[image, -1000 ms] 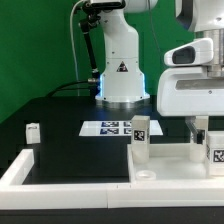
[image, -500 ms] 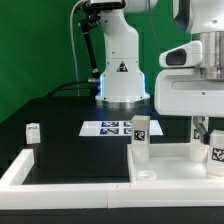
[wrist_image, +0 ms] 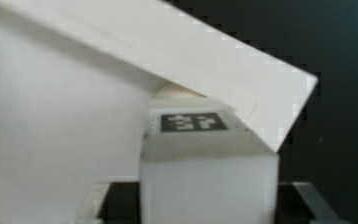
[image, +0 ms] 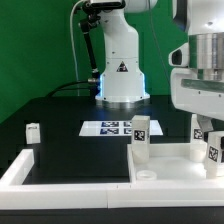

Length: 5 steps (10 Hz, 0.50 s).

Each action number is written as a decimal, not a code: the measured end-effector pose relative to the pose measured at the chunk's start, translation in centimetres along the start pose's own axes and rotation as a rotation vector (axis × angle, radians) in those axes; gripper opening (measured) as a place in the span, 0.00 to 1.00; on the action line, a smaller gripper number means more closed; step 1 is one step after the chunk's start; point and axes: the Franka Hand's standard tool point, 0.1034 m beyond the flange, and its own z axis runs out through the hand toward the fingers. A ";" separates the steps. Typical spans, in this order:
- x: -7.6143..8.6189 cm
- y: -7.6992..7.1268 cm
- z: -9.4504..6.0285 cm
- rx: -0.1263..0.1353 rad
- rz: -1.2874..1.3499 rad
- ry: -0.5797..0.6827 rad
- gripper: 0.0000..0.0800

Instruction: Assemble square table

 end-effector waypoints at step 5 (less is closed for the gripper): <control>0.1 0.2 0.1 0.019 0.154 -0.027 0.52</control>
Offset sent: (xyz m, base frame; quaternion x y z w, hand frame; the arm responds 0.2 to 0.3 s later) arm 0.0000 0.0000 0.0000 0.0000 0.0000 0.1296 0.9916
